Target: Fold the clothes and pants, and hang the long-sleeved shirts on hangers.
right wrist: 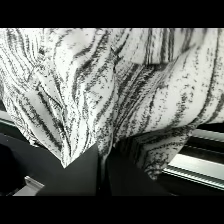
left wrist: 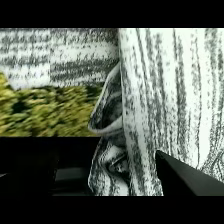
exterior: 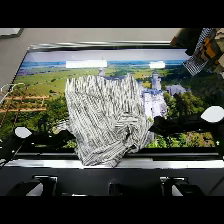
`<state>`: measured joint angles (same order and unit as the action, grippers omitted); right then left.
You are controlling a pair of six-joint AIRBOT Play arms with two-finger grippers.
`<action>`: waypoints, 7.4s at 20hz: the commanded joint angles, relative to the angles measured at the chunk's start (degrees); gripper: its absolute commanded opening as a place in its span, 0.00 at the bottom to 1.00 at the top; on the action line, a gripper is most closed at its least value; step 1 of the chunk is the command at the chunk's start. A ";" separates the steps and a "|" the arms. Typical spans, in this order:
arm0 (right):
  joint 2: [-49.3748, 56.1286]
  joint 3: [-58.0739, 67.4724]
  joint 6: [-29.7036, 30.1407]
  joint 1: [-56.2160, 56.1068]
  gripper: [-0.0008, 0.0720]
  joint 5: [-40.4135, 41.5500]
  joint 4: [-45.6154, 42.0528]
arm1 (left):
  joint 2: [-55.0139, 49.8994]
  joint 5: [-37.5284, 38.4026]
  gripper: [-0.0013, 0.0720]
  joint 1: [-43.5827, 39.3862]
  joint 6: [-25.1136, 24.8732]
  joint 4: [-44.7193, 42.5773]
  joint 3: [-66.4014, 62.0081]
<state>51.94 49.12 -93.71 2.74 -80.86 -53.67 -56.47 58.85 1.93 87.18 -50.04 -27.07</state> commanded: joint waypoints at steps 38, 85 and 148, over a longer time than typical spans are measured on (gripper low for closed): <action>-14.27 54.73 -13.44 1.36 0.06 27.30 -0.52 | 12.50 18.67 0.05 10.23 17.97 0.20 -84.39; 38.01 5.51 15.78 11.23 0.97 5.88 2.64 | 8.96 12.28 0.85 15.47 6.21 -5.05 -0.74; 4.50 74.18 -5.86 1.88 0.06 22.88 -17.55 | 7.74 -7.43 0.05 1.42 10.12 -11.43 -78.31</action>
<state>49.87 123.24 -99.20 4.60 -56.93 -72.42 -45.10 51.35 3.36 98.56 -60.60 -108.27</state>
